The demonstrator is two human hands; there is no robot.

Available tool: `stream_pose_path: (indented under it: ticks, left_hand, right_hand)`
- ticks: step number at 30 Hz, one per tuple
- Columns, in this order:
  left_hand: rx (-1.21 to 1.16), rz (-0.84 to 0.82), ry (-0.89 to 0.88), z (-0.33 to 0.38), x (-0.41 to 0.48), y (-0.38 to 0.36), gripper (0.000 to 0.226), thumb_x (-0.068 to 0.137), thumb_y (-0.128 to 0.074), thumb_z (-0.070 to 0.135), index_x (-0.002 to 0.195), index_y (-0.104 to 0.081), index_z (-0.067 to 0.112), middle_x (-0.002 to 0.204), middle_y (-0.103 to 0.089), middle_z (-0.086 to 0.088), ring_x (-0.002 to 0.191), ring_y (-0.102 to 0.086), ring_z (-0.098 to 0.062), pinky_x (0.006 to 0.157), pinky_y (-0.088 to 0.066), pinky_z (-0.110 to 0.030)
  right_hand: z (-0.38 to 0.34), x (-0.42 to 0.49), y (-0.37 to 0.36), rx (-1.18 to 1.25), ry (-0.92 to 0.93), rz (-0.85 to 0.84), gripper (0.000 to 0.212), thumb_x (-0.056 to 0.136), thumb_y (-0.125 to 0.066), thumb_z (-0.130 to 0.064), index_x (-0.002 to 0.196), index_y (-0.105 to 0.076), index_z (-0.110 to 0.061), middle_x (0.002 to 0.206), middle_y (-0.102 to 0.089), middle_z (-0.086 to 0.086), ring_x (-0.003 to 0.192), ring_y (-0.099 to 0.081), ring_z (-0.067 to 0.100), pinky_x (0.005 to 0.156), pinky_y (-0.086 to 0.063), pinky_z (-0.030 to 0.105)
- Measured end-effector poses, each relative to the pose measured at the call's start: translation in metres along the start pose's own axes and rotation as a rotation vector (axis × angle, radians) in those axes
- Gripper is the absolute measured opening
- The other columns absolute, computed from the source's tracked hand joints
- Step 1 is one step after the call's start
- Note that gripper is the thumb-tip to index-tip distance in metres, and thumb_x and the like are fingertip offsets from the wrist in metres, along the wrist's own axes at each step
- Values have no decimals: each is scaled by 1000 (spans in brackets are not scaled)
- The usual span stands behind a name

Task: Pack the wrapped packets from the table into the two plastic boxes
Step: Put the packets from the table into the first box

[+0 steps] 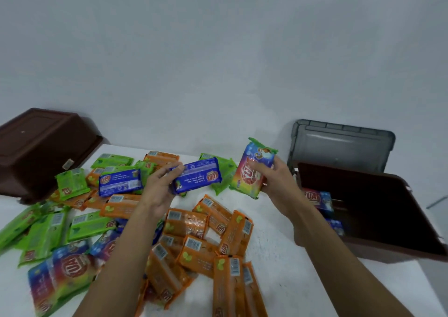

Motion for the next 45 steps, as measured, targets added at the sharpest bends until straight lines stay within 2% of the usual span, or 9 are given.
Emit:
stream_pose_path:
  ticks: [12, 17, 21, 26, 32, 36, 39, 42, 45]
  left_hand:
    - [-205, -88, 169, -53, -35, -102, 16, 99, -48, 13, 108, -61, 13, 96, -71, -5, 74, -71, -11, 54, -58, -25]
    - [-285, -82, 277, -81, -44, -152, 15, 97, -52, 17, 102, -64, 10, 87, -67, -6, 66, -65, -11, 51, -56, -21]
    - [-346, -114, 399, -102, -53, -186, 22, 96, -54, 22, 111, -58, 7, 82, -60, -5, 65, -57, -9, 40, -47, -17]
    - [-292, -234, 432, -117, -62, -216, 28, 92, -55, 39, 96, -62, 12, 71, -52, 2, 47, -51, -3, 36, -39, -11]
    - [-347, -285, 430, -131, -63, -223, 31, 91, -47, 41, 92, -59, 12, 69, -53, 1, 43, -45, -4, 31, -32, -14]
    - [-373, -308, 379, -132, -62, -221, 29, 91, -44, 39, 93, -58, 13, 75, -55, 0, 47, -46, -6, 35, -33, -14]
    - [-367, -292, 351, -131, -62, -220, 33, 91, -45, 43, 93, -60, 14, 83, -59, -3, 53, -52, -8, 38, -38, -15]
    - [-385, -315, 324, -131, -60, -222, 46, 62, -79, 42, 95, -67, 12, 90, -65, -7, 62, -60, -12, 44, -46, -18]
    - [-346, -332, 286, -127, -57, -223, 65, 49, -85, 44, 103, -71, 13, 101, -67, -10, 70, -64, -14, 54, -51, -22]
  right_hand:
    - [-44, -43, 144, -14, 40, 301, 32, 83, -75, -11, 110, -59, -11, 102, -70, 16, 91, -71, 31, 74, -60, 50]
    - [-41, -54, 202, -142, -6, 446, 27, 85, -74, -15, 106, -57, -11, 102, -68, 10, 91, -68, 23, 66, -58, 34]
    - [-24, -44, 230, -126, -97, 437, 28, 86, -72, -10, 107, -54, -6, 107, -65, 15, 93, -67, 25, 69, -59, 36]
    - [-1, -27, 240, -134, -192, 380, 20, 88, -70, -7, 97, -52, -11, 107, -61, 14, 93, -66, 27, 68, -61, 37]
    - [29, -5, 231, -57, -325, 337, 26, 89, -68, -2, 109, -51, -5, 117, -60, 18, 99, -65, 31, 58, -61, 32]
    - [34, 8, 242, -485, -293, 397, 39, 83, -78, -19, 112, -59, -1, 116, -63, 16, 95, -68, 27, 57, -61, 30]
    - [31, 12, 245, -865, -296, 357, 46, 81, -79, -34, 108, -61, -2, 110, -65, 15, 95, -66, 28, 76, -59, 39]
    - [30, 14, 240, -944, -297, 315, 47, 80, -79, -37, 105, -60, -2, 109, -65, 15, 97, -64, 29, 78, -56, 37]
    - [28, 15, 234, -936, -277, 315, 47, 80, -79, -35, 107, -59, -2, 112, -64, 16, 98, -64, 29, 81, -56, 39]
Point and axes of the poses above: each hand's wrist, its own x-axis towards the middle knuckle, its own y-axis out of the back of the hand, z = x × y, the point moved 6 cm from there along x, towards the middle knuckle
